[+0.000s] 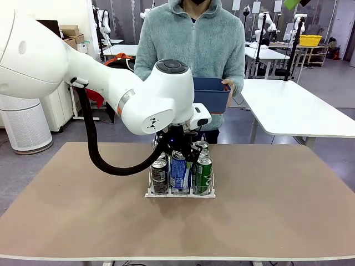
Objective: Fill the beverage cans into the dispenser.
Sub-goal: Place the picked Ionic drink in the line of the Automatic Can Dispenser with the same cans.
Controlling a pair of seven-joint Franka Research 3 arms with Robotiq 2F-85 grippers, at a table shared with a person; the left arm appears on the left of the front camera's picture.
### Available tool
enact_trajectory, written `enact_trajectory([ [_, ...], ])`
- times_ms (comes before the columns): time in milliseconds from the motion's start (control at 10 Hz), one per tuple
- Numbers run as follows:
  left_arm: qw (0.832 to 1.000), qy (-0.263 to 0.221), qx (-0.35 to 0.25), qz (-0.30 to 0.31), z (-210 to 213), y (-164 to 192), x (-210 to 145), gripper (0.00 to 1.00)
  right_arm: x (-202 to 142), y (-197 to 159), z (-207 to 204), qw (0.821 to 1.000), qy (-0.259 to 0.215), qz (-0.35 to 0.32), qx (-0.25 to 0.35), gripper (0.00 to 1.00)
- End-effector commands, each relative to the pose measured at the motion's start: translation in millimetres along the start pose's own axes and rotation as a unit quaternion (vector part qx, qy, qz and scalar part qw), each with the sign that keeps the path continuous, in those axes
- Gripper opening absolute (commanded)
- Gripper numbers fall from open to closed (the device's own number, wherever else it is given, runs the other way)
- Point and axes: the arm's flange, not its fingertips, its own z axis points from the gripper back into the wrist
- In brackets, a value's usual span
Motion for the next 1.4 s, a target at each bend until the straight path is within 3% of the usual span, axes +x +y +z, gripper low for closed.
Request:
enact_trajectory([
  [0, 1.000, 0.002, 0.003, -0.001, 1.9, -0.3, -1.0, 0.57, 0.2, 0.2, -0.6, 1.000, 0.001, 0.000, 0.000, 1.00],
  [500, 1.000, 0.013, 0.004, 0.006, -6.9, -0.7, 0.7, 0.57, 0.2, 0.2, -0.6, 1.000, 0.001, 0.000, 0.000, 1.00],
  [1300, 0.999, -0.033, -0.001, 0.025, -28.9, 16.0, 36.3, 0.57, 0.2, 0.2, -0.6, 1.000, 0.001, 0.000, 0.000, 1.00],
])
